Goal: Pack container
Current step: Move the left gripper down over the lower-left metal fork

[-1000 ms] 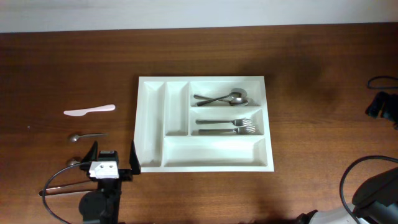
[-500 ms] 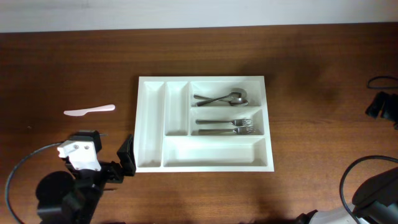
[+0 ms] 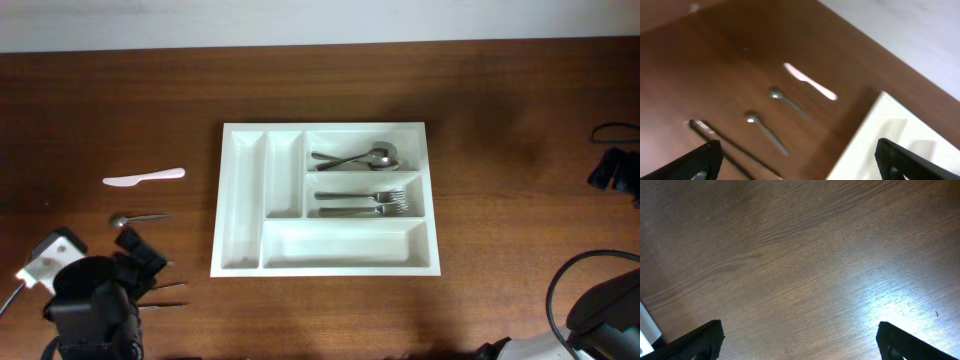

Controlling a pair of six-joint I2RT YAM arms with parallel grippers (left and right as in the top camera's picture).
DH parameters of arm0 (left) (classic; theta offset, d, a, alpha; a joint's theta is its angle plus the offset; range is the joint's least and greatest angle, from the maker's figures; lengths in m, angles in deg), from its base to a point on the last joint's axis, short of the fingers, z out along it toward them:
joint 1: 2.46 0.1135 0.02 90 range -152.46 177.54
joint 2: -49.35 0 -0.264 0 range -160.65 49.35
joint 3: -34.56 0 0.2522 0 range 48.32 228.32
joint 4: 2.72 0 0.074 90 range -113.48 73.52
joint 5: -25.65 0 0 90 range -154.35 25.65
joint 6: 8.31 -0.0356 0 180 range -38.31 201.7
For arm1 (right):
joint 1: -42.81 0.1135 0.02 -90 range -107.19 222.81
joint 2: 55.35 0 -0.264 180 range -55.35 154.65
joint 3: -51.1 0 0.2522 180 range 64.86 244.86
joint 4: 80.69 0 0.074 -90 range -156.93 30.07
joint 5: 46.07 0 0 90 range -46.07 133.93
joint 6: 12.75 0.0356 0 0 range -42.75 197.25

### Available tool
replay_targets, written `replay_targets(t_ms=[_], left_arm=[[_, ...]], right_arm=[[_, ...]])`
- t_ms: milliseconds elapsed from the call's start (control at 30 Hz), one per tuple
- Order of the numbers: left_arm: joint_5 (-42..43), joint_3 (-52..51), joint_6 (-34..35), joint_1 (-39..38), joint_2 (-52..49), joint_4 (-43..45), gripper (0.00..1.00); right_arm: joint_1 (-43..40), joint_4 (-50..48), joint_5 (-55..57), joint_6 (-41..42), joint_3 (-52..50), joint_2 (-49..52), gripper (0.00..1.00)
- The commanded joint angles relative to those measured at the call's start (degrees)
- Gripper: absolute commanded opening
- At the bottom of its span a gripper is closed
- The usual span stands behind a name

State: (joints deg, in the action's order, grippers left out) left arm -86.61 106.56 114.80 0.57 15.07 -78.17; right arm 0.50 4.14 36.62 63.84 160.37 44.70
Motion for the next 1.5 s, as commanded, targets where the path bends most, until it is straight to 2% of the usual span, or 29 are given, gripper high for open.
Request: replay_targets(t_ms=[0,33,100,133,167,367,467,633,767,833,967,1000,1133,1300,1467], left_arm=[[-13.31,0.85,14.71,1.51,-1.81,-6.4,0.99],[-14.05,1.01,23.21,2.75,-2.84,-10.38,0.99],[-13.22,1.07,35.78,5.51,-5.25,-16.9,0.99],[-12.41,1.07,39.41,6.97,-6.75,-19.28,0.99],[-12.07,1.07,39.89,8.24,-8.26,-20.09,0.99],[-12.98,1.09,38.4,10.62,-15.52,-18.91,0.99],[-8.55,1.09,36.0,12.46,-19.17,-17.51,0.99],[1.44,1.03,35.89,21.86,-25.33,-18.01,0.99],[2.97,-1.14,32.76,27.85,-26.73,-17.75,0.99],[4.0,-3.48,29.38,30.1,-26.62,-14.93,0.99],[12.83,-8.07,15.69,35.19,-27.45,-4.39,0.99],[13.51,-8.81,14.69,36.06,-27.71,-2.91,0.99],[13.27,-11.45,14.78,38.73,-29.31,0.66,0.99],[13.49,-13.88,14.78,38.95,-30.77,0.15,0.99],[13.51,-14.64,15.58,39.15,-36.76,3.96,0.99]], right_arm=[[-0.11,-0.02,0.31,0.63,-0.09,0.57,0.99],[-0.11,-0.02,0.31,0.63,-0.09,0.57,0.99],[-0.11,-0.02,0.31,0.63,-0.09,0.57,0.99],[-0.11,-0.02,0.28,0.63,-0.09,0.57,0.99],[-0.11,-0.02,0.31,0.63,-0.09,0.57,0.99],[-0.11,-0.02,0.31,0.63,-0.09,0.57,0.99],[-0.11,-0.02,0.31,0.63,-0.09,0.57,0.99],[-0.11,-0.02,0.31,0.63,-0.09,0.57,0.99],[-0.11,-0.02,0.31,0.63,-0.09,0.57,0.99],[-0.11,-0.02,0.31,0.63,-0.09,0.57,0.99],[-0.11,-0.02,0.28,0.63,-0.09,0.57,0.99],[-0.11,-0.02,0.31,0.63,-0.09,0.57,0.99],[-0.11,-0.02,0.31,0.63,-0.09,0.57,0.99],[-0.11,-0.02,0.31,0.63,-0.09,0.57,0.99],[-0.11,-0.02,0.31,0.63,-0.09,0.57,0.99]])
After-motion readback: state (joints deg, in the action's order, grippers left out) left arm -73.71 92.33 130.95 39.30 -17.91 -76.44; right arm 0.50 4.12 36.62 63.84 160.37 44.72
